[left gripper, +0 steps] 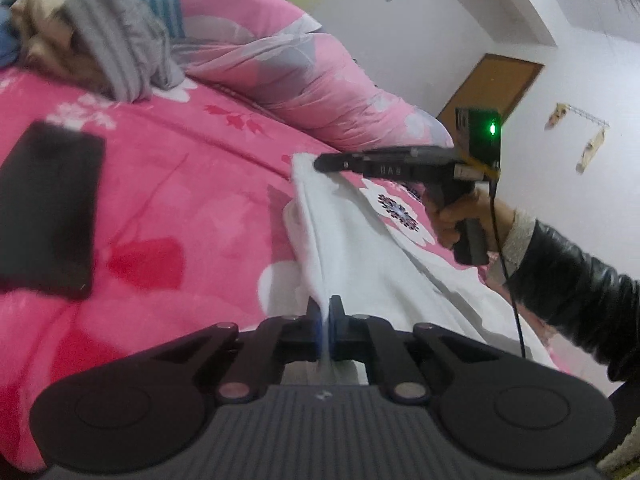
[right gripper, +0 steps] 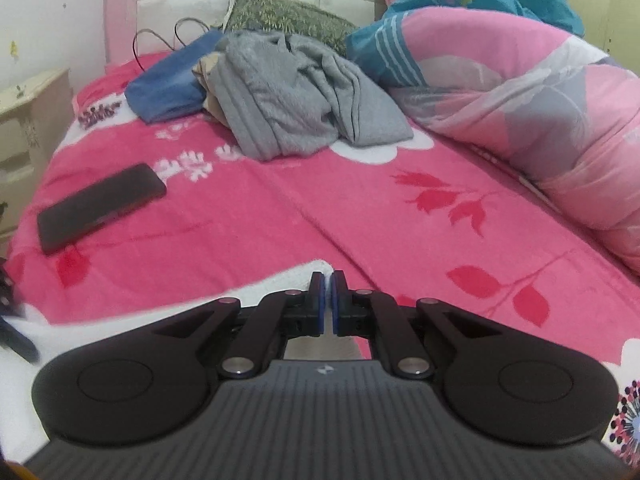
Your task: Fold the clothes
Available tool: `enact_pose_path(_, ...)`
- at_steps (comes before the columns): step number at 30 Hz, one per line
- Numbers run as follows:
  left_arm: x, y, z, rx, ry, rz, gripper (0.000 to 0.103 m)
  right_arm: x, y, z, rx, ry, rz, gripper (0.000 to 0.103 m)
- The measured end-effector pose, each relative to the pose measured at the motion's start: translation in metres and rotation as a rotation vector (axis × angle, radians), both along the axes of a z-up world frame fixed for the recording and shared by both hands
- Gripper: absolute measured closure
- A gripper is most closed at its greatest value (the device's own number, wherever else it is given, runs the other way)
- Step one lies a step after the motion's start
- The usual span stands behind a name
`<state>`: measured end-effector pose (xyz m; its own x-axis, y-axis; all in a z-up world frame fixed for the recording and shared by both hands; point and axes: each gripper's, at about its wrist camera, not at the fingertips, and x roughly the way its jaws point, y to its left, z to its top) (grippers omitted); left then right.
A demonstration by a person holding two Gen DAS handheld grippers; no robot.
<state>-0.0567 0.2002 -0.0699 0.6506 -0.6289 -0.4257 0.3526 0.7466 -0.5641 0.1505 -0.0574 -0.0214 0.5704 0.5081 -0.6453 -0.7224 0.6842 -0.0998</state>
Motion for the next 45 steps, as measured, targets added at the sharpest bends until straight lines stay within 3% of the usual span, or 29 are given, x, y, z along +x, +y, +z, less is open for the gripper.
enact_pose_path(5,0.004,0.002,-0.007,0.007,0.042,-0.004,0.099,0.011,-0.003,-0.016,0.021,0.045,-0.050,0.099)
enact_pose_path(9,0.006,-0.001,-0.006,0.033,0.038,-0.001,0.098,0.014,-0.062,0.016,0.214,0.059,-0.194,0.099)
enact_pose_path(11,0.004,-0.003,-0.006,0.054,0.036,0.011,0.097,0.001,-0.100,0.035,0.250,0.035,-0.250,0.098)
enact_pose_path(13,0.003,-0.006,-0.006,0.078,0.033,0.026,0.097,-0.020,-0.132,0.046,0.239,0.008,-0.290,0.097)
enact_pose_path(17,-0.001,-0.009,-0.005,0.101,0.029,0.054,0.096,-0.059,-0.169,0.034,0.179,0.093,-0.256,0.083)
enact_pose_path(22,-0.006,-0.020,0.003,0.194,0.012,0.080,0.096,-0.072,-0.161,0.004,0.057,0.142,-0.170,0.080)
enact_pose_path(26,-0.009,-0.031,0.009,0.281,-0.013,0.092,0.096,-0.059,-0.146,-0.018,-0.016,0.169,-0.139,0.062)
enact_pose_path(27,-0.010,-0.031,0.009,0.284,-0.012,0.095,0.096,-0.056,-0.144,-0.023,-0.032,0.185,-0.137,0.062)
enact_pose_path(29,-0.009,-0.032,0.008,0.284,-0.009,0.102,0.096,-0.054,-0.140,-0.032,-0.058,0.202,-0.128,0.064)
enact_pose_path(30,-0.008,-0.031,0.008,0.285,-0.008,0.104,0.096,-0.057,-0.139,-0.033,-0.065,0.186,-0.122,0.071)
enact_pose_path(31,-0.008,-0.031,0.008,0.286,-0.009,0.105,0.096,-0.061,-0.138,-0.031,-0.075,0.163,-0.126,0.079)
enact_pose_path(32,-0.009,-0.032,0.008,0.288,-0.011,0.105,0.096,-0.064,-0.137,-0.029,-0.085,0.141,-0.133,0.097)
enact_pose_path(41,-0.009,-0.032,0.007,0.296,-0.037,0.103,0.097,-0.088,-0.142,0.007,-0.086,-0.091,-0.203,0.102)
enact_pose_path(45,-0.010,-0.031,0.008,0.302,-0.051,0.099,0.097,-0.078,-0.141,0.004,-0.108,-0.128,-0.243,0.102)
